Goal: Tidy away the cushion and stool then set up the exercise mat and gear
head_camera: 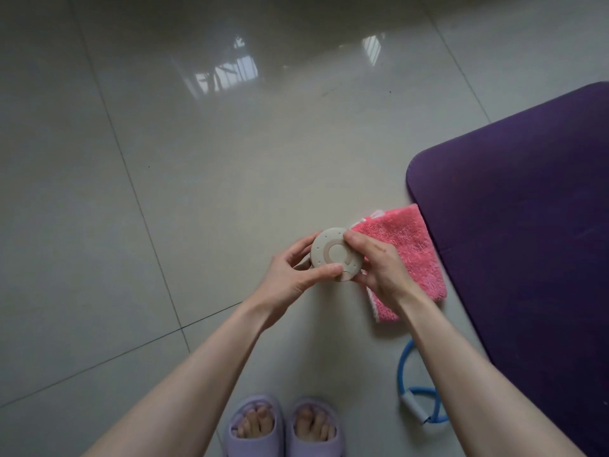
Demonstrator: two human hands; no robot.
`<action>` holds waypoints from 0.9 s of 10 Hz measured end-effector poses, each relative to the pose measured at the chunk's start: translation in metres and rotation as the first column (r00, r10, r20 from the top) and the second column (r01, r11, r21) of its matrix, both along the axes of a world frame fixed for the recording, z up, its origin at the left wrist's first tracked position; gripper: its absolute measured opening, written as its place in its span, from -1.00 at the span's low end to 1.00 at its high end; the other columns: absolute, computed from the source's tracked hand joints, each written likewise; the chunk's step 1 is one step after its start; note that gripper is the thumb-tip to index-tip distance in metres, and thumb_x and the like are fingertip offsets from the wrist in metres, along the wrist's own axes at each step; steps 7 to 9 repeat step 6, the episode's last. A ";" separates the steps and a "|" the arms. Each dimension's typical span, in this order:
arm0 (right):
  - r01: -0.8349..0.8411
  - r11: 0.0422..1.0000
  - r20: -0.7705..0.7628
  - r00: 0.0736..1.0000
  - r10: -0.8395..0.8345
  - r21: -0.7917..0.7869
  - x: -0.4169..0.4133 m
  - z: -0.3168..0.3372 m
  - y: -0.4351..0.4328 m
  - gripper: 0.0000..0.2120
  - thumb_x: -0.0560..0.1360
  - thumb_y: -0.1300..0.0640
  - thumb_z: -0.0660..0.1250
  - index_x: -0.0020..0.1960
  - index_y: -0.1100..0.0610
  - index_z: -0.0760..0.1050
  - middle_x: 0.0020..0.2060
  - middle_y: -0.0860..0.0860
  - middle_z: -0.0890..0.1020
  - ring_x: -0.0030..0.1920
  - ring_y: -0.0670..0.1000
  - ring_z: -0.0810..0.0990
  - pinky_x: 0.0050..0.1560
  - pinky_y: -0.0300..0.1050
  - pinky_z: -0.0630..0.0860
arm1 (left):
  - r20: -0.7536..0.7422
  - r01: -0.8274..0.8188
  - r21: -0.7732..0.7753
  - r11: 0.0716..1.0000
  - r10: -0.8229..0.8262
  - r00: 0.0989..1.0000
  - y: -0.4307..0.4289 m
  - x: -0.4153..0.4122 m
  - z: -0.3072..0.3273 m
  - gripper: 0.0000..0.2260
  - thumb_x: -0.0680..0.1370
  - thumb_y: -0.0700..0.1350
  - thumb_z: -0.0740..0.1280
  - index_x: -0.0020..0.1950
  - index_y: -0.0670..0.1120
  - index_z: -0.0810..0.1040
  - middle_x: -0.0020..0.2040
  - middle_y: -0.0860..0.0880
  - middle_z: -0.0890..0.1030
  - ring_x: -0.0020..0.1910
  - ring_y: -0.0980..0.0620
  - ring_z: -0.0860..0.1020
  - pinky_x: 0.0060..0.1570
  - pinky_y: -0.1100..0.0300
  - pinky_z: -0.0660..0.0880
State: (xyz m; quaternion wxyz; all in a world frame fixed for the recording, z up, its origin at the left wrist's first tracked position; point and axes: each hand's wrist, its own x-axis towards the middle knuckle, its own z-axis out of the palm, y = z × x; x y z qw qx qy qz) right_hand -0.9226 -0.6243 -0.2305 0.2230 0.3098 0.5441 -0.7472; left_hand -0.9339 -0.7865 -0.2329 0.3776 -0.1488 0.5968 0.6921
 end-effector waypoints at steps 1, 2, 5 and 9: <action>0.008 1.000 -0.004 1.000 -0.008 -0.003 0.000 -0.007 0.003 -0.64 0.31 -0.04 0.48 0.03 0.13 0.64 -0.09 0.05 0.69 -0.04 0.00 0.64 -0.20 -0.08 0.58 | -0.007 0.010 -0.005 1.000 -0.010 1.000 0.002 -0.001 -0.005 -0.48 0.35 -0.23 0.51 0.29 -0.07 0.51 0.18 0.01 0.62 0.12 0.07 0.59 0.13 0.19 0.51; 0.027 0.999 0.005 1.000 -0.027 -0.023 0.000 -0.012 0.005 -0.62 0.34 -0.03 0.42 0.07 0.15 0.63 -0.06 0.07 0.69 -0.03 -0.01 0.64 -0.20 -0.07 0.58 | -0.013 0.030 -0.014 0.999 -0.030 0.999 0.003 -0.003 -0.008 -0.45 0.33 -0.19 0.52 0.30 -0.06 0.50 0.22 -0.01 0.60 0.16 0.06 0.58 0.17 0.17 0.50; 0.070 0.997 0.038 0.997 -0.071 0.043 0.006 -0.001 0.004 -0.41 0.30 -0.10 0.45 0.27 0.10 0.52 0.14 0.04 0.63 0.13 -0.02 0.60 -0.01 -0.06 0.59 | 0.085 0.015 -0.045 0.999 -0.011 0.996 0.009 0.003 0.000 -0.17 0.23 -0.07 0.59 0.45 0.04 0.32 0.34 0.08 0.49 0.32 0.09 0.45 0.33 0.07 0.38; 0.154 0.985 0.081 0.984 -0.161 0.079 0.009 0.019 0.008 -0.44 0.39 -0.09 0.43 0.34 0.03 0.43 0.22 -0.05 0.56 0.20 -0.03 0.53 0.23 0.09 0.48 | 0.081 -0.008 -0.187 0.982 0.024 0.996 0.012 0.004 0.022 0.01 0.11 0.09 0.61 0.49 0.12 0.21 0.48 0.08 0.29 0.43 0.06 0.29 0.39 -0.02 0.30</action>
